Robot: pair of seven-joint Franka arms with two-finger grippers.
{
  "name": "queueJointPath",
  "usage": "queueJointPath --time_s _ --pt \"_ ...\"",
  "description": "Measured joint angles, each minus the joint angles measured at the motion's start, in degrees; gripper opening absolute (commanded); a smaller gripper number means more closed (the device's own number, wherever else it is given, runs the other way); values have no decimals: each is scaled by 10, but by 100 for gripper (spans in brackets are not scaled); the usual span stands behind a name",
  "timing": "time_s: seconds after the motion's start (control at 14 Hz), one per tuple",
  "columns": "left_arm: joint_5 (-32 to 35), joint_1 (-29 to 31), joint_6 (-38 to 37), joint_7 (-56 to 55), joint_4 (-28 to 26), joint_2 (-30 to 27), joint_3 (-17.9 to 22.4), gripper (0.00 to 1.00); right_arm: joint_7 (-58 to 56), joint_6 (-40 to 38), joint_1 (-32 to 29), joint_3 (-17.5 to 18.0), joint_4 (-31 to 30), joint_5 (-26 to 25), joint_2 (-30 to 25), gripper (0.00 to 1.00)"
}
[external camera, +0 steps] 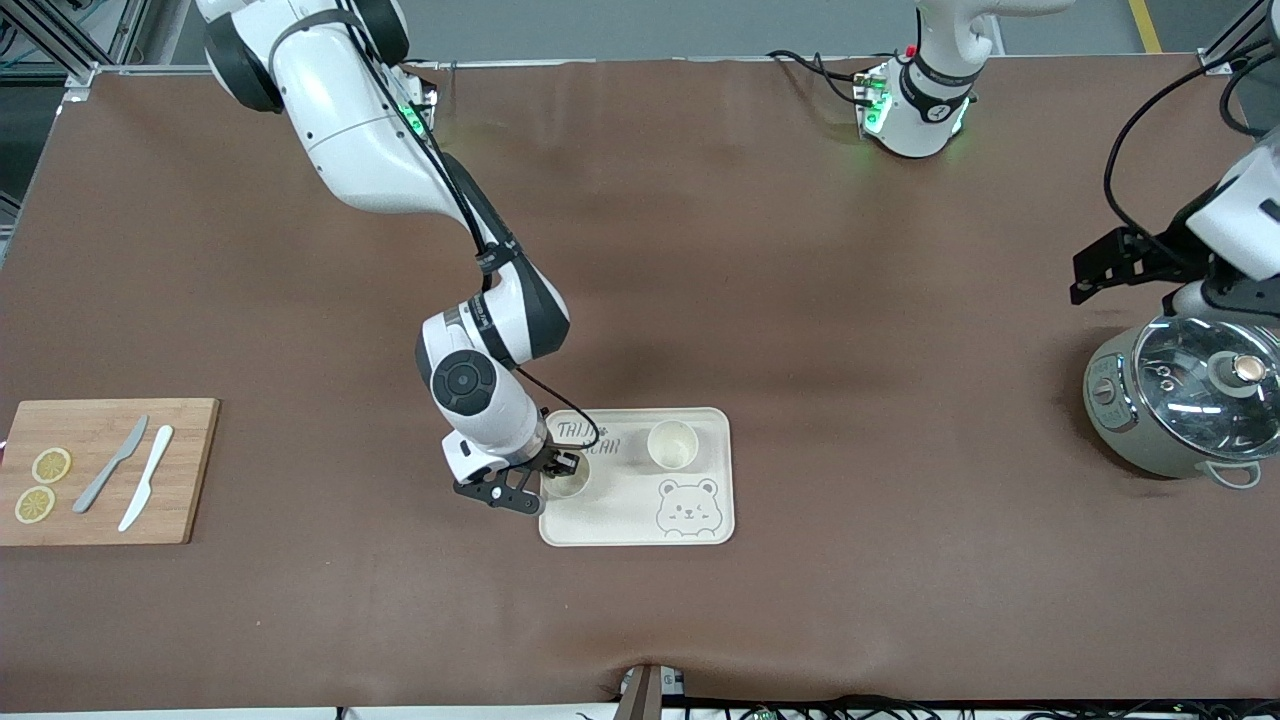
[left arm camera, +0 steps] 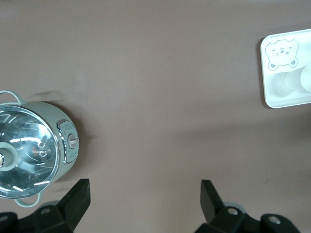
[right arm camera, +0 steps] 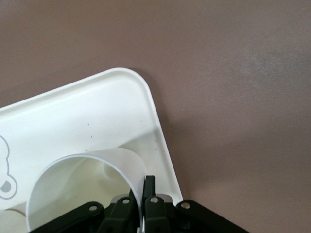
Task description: Place white IKEA cup upright on tray with both arms
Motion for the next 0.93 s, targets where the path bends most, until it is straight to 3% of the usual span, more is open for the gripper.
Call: queueJointPath --time_s 0.43,0.5,0.57,0.64,0.71,0.79,0.93 --pt "0 1 -2 4 1 -9 0 100 0 7 2 0 0 0 6 2" --pt "0 0 -2 5 1 -9 0 100 0 7 2 0 0 0 6 11" --pt "0 0 -2 5 1 -9 0 100 0 7 2 0 0 0 6 31" --pt "0 -1 -2 5 1 -9 0 100 0 7 2 0 0 0 6 66" --pt "0 -1 -2 5 1 -9 0 100 0 7 2 0 0 0 6 91" --pt "0 -2 -2 5 1 -9 -1 100 0 7 2 0 0 0 6 100" --pt "0 -3 -2 5 1 -9 -2 100 0 8 2 -1 1 -1 6 100"
